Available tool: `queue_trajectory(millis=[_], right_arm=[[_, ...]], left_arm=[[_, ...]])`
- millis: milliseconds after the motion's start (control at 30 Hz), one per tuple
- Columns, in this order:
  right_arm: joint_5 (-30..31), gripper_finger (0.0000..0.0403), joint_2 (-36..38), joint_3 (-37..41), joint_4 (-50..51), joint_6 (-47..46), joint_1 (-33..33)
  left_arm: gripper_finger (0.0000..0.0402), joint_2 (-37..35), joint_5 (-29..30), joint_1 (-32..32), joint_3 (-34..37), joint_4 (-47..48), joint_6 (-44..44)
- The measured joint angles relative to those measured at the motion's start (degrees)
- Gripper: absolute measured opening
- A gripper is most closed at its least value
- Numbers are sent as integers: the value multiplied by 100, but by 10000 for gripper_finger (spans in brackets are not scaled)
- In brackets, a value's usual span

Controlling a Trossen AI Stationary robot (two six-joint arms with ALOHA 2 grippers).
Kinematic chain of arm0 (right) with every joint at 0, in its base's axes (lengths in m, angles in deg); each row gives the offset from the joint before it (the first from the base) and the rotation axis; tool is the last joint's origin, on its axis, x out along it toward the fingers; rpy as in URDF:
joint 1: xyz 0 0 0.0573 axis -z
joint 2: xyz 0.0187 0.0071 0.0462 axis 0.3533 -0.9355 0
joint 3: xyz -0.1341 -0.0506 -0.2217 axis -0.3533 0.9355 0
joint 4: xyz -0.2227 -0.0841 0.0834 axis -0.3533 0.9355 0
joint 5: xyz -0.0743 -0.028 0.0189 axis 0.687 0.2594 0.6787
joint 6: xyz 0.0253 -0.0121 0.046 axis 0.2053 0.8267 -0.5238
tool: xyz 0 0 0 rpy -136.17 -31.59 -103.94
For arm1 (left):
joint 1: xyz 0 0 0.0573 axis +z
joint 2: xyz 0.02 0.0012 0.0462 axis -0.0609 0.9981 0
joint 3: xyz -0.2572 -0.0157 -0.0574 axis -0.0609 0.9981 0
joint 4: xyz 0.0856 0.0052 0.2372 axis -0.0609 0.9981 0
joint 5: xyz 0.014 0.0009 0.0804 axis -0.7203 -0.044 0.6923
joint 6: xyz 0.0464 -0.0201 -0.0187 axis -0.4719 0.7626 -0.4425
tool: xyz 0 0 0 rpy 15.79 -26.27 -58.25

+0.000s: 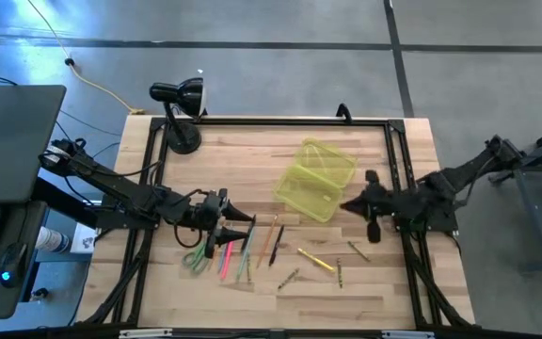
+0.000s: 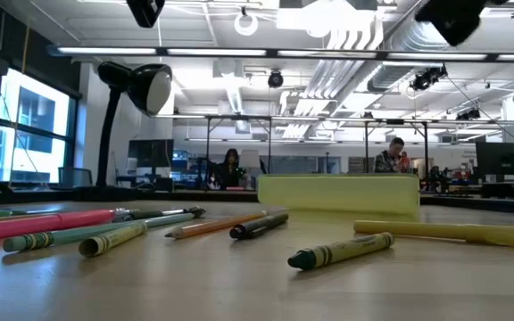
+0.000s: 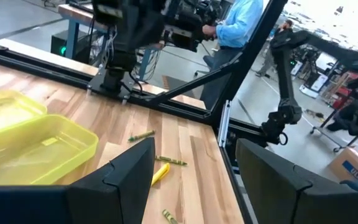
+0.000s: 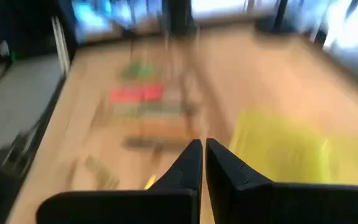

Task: Pick & place school supplies into a supply box
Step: Put the light green crayon into the yellow supply box

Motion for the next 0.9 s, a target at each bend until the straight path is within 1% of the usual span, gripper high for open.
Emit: queue_trajectory(millis=[67, 133, 233, 367, 433, 633, 700, 800, 833, 900], right_arm=[[-572, 0, -464, -386, 842, -1134, -34], [-1326, 0, -882, -691, 1638, -2173, -34], [-2303, 0, -1427, -954, 2390, -3269, -78], [-3444, 0, -1978, -997, 2868, -3769, -113], [-3845, 0, -2165, -895, 2884, -3871, -113], [-4690, 1, -2463, -628, 3009, -3844, 7], [-4816, 1, -2485, -628, 3106, -3792, 86], [-4742, 1, -2485, -628, 3097, -3445, 179], [-4623, 1, -2485, -628, 3077, -3279, 202], [-4151, 1, -2485, -628, 2963, -2892, 220]], left_arm=[[259, 0, 0, 0, 0, 29, 1], [259, 0, 0, 0, 0, 72, 2], [259, 0, 2, 0, 0, 74, 2], [259, 0, 2, 0, 0, 73, 2], [259, 0, 4, 0, 0, 70, 4], [259, 0, 7, 0, 0, 4, 105], [259, 0, 12, 0, 0, -16, 205], [259, 0, 127, 0, 0, -20, 259], [259, 0, 212, -1, 0, -19, 271], [259, 0, 319, 0, 0, -15, 299]])
